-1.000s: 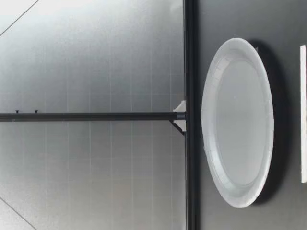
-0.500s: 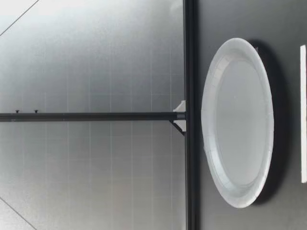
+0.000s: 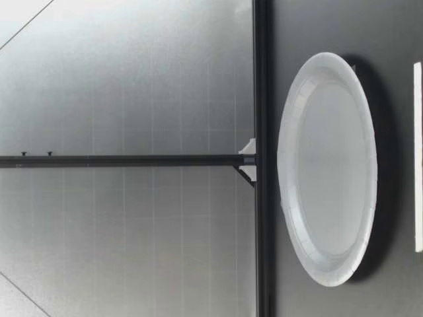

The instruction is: Pick up the fork and place it on the plate.

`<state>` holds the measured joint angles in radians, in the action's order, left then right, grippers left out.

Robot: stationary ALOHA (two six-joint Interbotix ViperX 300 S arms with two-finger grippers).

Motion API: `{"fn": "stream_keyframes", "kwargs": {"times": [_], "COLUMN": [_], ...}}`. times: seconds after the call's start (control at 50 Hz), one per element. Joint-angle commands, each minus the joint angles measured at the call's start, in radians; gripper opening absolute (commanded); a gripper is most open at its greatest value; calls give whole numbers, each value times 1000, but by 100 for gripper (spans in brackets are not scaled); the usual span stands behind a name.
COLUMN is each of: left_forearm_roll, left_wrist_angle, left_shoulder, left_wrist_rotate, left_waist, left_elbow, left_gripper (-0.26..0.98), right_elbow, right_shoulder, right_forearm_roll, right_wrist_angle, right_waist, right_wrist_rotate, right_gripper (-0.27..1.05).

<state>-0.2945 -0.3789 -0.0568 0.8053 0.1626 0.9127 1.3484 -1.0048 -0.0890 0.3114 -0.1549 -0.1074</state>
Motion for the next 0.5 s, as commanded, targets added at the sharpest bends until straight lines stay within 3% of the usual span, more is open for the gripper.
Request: {"fn": "stream_keyframes", "kwargs": {"times": [0.0,0.48], "left_forearm_roll": [0,0], "left_wrist_angle": [5,-9], "left_shoulder": [-8,0], "left_wrist_rotate": [2,3], "left_waist": [2,2], "left_elbow": [-17,-20], "left_gripper": [31,28], "right_elbow": [-9,-6], "right_shoulder": [5,-14], "right_forearm_roll": [-2,-2], "right_wrist_angle": [6,6], "right_waist": [-5,-5], "right_wrist_rotate": [-2,-2], "right_gripper": [-6,-6]}}
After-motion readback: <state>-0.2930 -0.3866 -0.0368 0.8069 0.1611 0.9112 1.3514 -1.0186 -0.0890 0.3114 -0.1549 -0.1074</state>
